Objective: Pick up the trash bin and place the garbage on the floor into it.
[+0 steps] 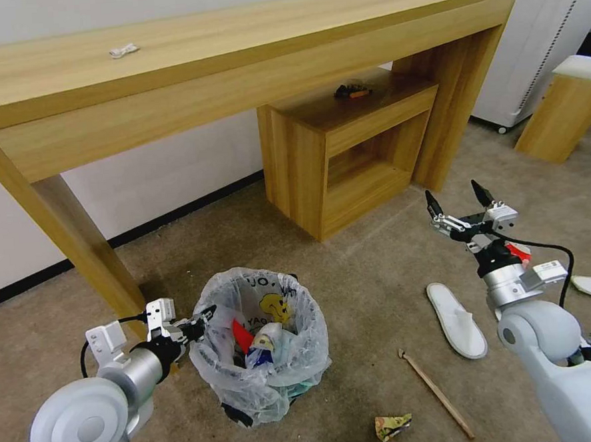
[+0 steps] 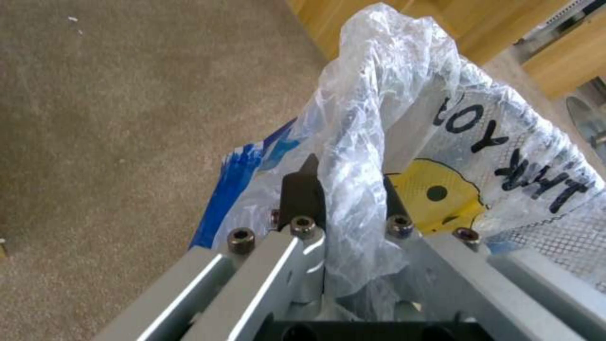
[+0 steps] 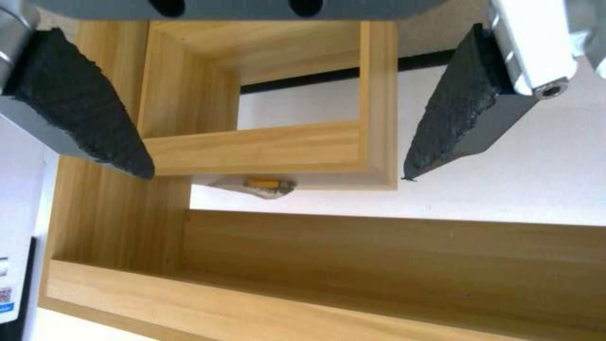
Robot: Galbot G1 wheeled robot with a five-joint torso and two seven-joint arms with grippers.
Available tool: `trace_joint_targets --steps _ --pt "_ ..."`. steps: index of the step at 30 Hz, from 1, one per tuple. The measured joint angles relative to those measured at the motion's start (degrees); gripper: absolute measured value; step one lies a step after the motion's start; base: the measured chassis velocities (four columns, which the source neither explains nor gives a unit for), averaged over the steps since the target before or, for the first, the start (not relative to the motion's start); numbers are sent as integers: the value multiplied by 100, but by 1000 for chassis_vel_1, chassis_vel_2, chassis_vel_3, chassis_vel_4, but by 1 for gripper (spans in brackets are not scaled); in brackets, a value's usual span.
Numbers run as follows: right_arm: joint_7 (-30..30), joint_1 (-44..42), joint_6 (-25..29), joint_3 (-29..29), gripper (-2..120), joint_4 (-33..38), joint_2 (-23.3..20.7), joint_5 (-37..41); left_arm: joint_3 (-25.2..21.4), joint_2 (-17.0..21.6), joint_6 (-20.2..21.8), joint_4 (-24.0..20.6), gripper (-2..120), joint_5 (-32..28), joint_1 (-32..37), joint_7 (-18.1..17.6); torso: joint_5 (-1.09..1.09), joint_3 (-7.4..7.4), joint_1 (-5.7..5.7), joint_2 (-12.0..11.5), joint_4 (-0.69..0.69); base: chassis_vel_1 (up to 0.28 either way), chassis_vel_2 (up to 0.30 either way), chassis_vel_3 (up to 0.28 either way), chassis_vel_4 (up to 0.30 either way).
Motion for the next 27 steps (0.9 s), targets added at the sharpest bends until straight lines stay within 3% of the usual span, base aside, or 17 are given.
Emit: trace_joint_targets --steps 10,27 --pt "-87 16 13 -27 100 0 -19 -13 -9 0 0 -3 3 -16 9 -24 0 0 0 0 0 0 0 0 0" --pt "-132 109 20 -66 100 -30 -33 -12 -9 -1 0 19 3 -21 0 -36 0 1 0 0 -2 -83 -84 -82 -89"
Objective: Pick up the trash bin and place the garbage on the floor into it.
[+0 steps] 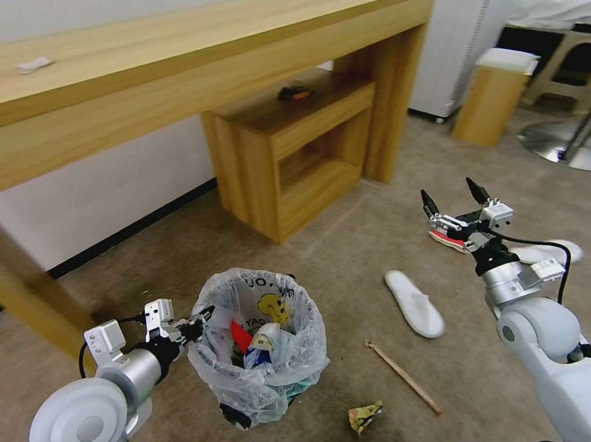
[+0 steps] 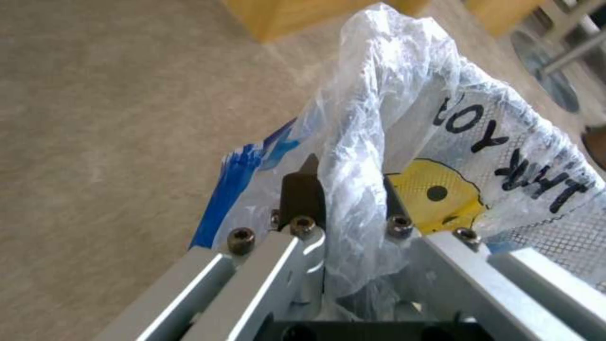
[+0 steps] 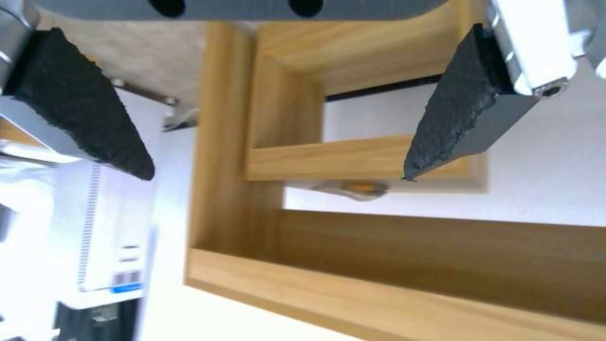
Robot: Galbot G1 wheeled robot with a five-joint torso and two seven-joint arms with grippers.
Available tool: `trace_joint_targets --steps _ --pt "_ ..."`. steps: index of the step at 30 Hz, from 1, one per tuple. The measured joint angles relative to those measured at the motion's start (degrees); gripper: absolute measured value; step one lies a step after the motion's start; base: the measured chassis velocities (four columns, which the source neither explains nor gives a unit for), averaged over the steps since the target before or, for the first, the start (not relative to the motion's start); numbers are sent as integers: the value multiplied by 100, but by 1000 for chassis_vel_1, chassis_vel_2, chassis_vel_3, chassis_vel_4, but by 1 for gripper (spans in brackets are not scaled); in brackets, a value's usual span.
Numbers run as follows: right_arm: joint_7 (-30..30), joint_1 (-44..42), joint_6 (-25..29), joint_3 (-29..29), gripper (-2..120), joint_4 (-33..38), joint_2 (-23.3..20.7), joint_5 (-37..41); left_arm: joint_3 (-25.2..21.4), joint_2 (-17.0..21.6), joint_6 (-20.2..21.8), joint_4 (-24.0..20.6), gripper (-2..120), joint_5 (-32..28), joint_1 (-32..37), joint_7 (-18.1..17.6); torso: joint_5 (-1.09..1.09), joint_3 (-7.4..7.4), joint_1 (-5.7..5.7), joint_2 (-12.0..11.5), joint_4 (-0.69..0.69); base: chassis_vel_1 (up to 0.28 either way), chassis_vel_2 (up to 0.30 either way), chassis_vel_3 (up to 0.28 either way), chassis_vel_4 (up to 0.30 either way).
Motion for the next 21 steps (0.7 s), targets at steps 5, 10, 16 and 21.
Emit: trace_joint_targets --steps 5,10,16,21 --pt "-3 39 0 -7 100 -10 -9 8 10 9 -26 24 3 -11 -23 -26 0 0 0 0 -2 -86 -76 -67 -80" --pt "-17 43 1 -24 100 -16 -10 9 10 21 -37 32 3 -13 -25 -36 0 0 0 0 6 -16 -13 -6 -10" --pt "-56 -50 -108 -65 100 -20 -48 -10 8 19 -39 58 3 -12 -28 -38 0 0 0 0 1 0 0 0 0" --pt "-482 -274 -374 -181 100 -27 -192 -300 -44 24 -43 98 3 -7 -52 -49 0 0 0 0 0 0 0 0 0"
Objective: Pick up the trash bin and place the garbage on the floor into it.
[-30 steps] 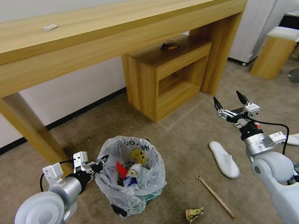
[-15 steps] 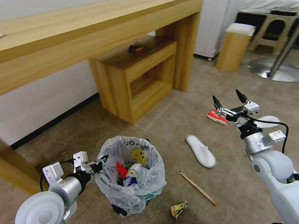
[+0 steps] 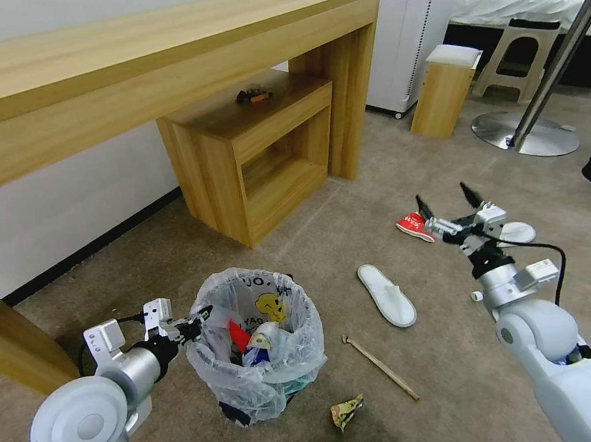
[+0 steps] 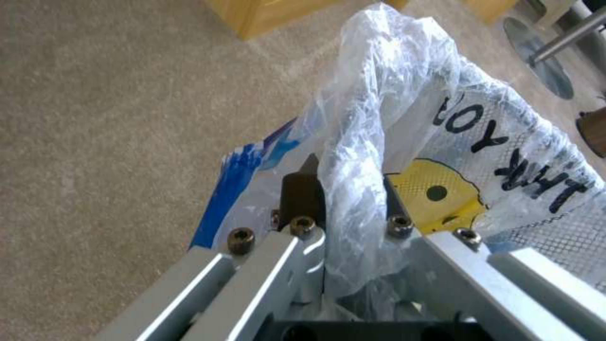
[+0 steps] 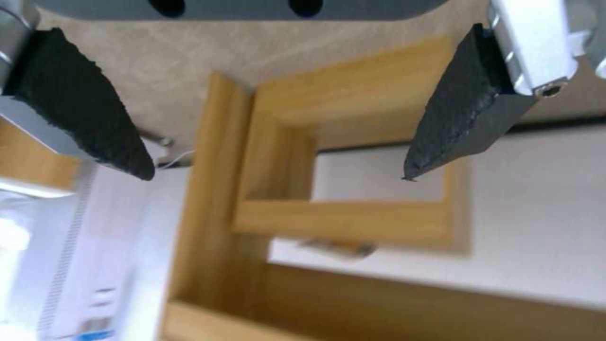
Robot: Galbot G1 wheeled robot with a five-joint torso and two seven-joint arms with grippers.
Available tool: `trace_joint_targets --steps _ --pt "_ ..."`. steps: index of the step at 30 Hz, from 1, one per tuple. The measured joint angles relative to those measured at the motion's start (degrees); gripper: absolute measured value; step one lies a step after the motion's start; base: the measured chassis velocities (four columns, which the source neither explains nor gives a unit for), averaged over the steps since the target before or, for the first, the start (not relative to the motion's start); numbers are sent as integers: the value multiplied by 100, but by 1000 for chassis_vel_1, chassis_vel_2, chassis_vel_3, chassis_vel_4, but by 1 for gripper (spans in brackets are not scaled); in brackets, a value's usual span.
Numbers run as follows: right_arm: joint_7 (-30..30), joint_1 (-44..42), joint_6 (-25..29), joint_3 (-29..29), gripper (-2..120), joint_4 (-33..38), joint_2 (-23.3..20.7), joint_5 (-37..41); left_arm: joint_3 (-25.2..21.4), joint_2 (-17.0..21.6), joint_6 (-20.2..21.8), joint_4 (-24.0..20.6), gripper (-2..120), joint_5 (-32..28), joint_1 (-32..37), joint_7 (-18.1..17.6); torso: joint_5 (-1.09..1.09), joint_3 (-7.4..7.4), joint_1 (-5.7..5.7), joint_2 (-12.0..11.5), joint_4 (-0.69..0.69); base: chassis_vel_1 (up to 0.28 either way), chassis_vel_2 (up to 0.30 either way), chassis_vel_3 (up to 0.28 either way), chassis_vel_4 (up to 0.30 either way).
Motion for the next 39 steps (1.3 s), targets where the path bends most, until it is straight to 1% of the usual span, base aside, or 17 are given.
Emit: trace_joint_targets --steps 6,8,10,12,13,14,17,18,21,22,24,30,33,34,36,38,39 --pt "-295 -71 -364 -209 100 -80 -122 -198 -69 14 -8 23 3 10 -7 -8 -1 0 0 0 0 0 0 0 0" --pt "-411 -58 -533 -420 100 -183 -184 -313 -115 25 -11 60 3 28 -5 -8 0 0 0 0 0 0 0 0 0" --pt "-676 30 -578 -611 100 -355 -214 -554 -177 33 -21 127 3 49 -6 -8 0 0 0 0 1 0 0 0 0" --pt "-762 61 -578 -665 100 -408 -217 -625 -197 33 -29 150 3 53 -7 -8 -1 0 0 0 2 0 0 0 0" --pt "-992 132 -578 -784 100 -540 -228 -756 -245 29 -44 198 3 55 -9 -8 0 0 0 0 1 0 0 0 0" --pt "-992 132 -578 -784 100 -540 -228 -756 -245 29 -44 198 3 55 -9 -8 0 0 0 0 1 0 0 0 0" --pt "-1649 367 -340 -1105 100 -997 -247 -1210 -345 -46 -71 256 3 23 -17 -12 -1 0 0 0 2 0 0 0 0" --pt "-1649 367 -340 -1105 100 -997 -247 -1210 -345 -46 -71 256 3 23 -17 -12 -1 0 0 0 2 0 0 0 0" --pt "-2629 622 68 -1284 100 -1561 -249 -1676 -359 -80 -74 249 3 -4 -17 -16 -1 0 0 0 0 0 0 0 0" --pt "-2629 622 68 -1284 100 -1561 -249 -1676 -359 -80 -74 249 3 -4 -17 -16 -1 0 0 0 0 0 0 0 0" --pt "-3139 800 235 -1407 100 -1944 -235 -1975 -359 -81 -74 249 3 -8 -24 -17 0 0 0 0 1 0 0 0 0" --pt "-3663 1007 401 -1533 100 -2386 -160 -2255 -353 -81 -74 319 3 -13 -81 -17 0 0 0 0 0 0 0 0 0" --pt "-4228 1125 511 -1557 100 -2624 -105 -2401 -322 -85 -74 329 3 -28 -110 -17 0 0 0 0 1 0 0 0 0" --pt "-4228 1125 511 -1557 100 -2624 -105 -2401 -322 -85 -74 329 3 -28 -110 -17 0 0 0 0 1 0 0 0 0" --pt "-4694 1198 618 -1547 100 -2757 -55 -2575 -290 -99 -73 327 3 -30 -121 -17 0 0 0 0 0 0 0 0 0" --pt "-4984 1258 679 -1537 100 -2842 -12 -2712 -262 -107 -68 313 3 -29 -122 -17 0 0 0 0 1 0 0 0 0" --pt "-4984 1258 679 -1537 100 -2842 -12 -2712 -262 -107 -68 313 3 -29 -122 -17 0 0 0 0 1 0 0 0 0"
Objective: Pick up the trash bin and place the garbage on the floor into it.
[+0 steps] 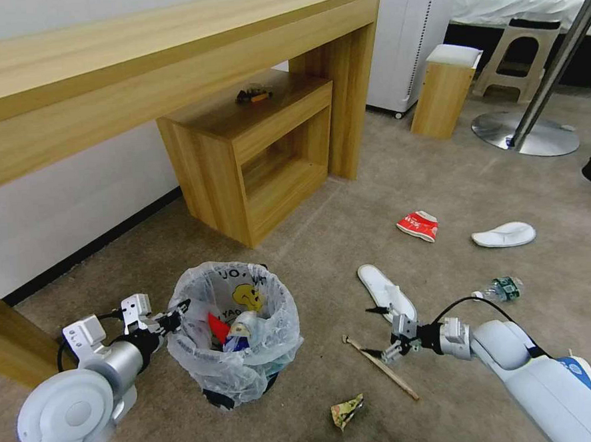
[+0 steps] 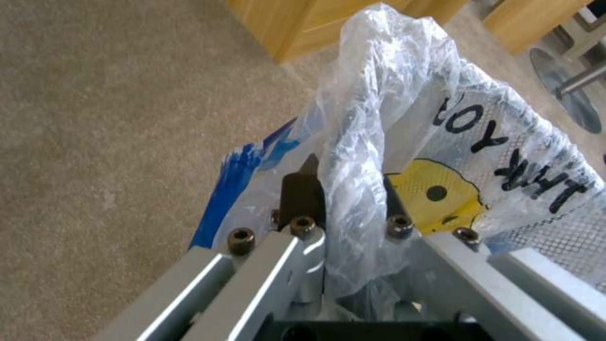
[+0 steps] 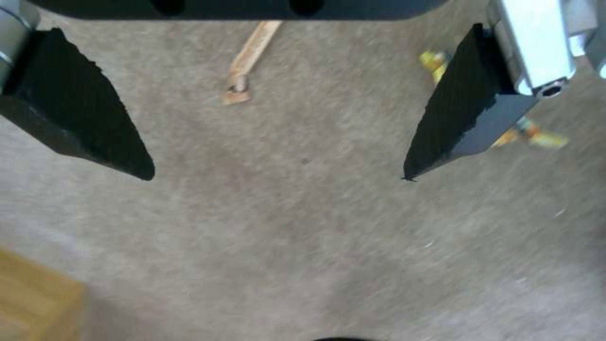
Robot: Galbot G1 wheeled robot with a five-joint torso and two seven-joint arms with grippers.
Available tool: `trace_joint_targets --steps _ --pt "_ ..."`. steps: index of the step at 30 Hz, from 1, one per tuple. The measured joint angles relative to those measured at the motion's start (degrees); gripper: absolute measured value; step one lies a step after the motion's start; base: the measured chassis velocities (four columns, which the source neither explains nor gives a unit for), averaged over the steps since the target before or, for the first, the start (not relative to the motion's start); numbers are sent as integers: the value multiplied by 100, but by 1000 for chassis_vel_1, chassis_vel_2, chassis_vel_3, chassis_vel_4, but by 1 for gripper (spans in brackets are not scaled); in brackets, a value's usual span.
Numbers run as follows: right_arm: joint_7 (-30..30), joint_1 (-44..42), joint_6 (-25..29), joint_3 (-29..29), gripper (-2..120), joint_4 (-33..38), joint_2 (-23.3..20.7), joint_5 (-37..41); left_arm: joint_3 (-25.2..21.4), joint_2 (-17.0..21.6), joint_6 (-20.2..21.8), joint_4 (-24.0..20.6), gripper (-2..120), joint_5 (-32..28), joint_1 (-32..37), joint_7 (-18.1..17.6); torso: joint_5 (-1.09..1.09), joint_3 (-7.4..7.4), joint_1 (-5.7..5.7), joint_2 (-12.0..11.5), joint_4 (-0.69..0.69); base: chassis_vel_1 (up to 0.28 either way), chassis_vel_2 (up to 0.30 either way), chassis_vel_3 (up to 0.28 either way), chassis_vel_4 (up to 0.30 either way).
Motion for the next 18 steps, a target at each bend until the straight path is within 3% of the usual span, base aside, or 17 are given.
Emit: trace_joint_targets --steps 9,18 --pt "-672 209 136 -66 100 -362 239 -586 44 -19 10 -95 3 16 26 1 0 0 0 0 0 0 0 0 0" --pt "-770 239 256 -166 100 -516 456 -1096 43 -18 11 -113 3 20 41 10 0 0 0 0 0 0 0 0 0"
